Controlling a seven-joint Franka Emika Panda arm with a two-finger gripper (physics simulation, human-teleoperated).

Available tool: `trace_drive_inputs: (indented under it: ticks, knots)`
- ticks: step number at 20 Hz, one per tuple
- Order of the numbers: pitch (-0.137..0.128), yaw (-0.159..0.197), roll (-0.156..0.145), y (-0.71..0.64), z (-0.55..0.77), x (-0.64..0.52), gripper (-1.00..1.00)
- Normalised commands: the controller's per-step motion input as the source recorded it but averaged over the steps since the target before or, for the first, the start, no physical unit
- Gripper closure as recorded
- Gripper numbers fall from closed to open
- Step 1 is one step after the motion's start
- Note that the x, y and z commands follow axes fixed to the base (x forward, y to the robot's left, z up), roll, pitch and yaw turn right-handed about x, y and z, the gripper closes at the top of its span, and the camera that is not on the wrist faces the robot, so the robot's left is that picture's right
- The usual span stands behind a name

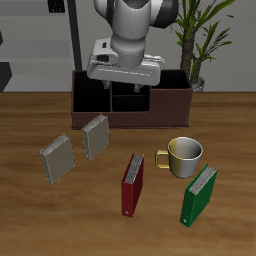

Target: Place the left yellow book into the back desk caddy's back compartment

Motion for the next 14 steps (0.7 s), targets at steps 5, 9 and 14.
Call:
trace_drive_inputs:
  ticks: [5, 9, 14]
  knots:
    - [-0.010, 0.033, -0.040, -0.22, -0.02, -0.05, -1.00]
    - [0.018, -0.019, -0.061, -0.29, -0.09, 0.06, -1.00]
    - [-0.016, -0.072, -0.043, -0.36, 0.00, 0.08, -1.00]
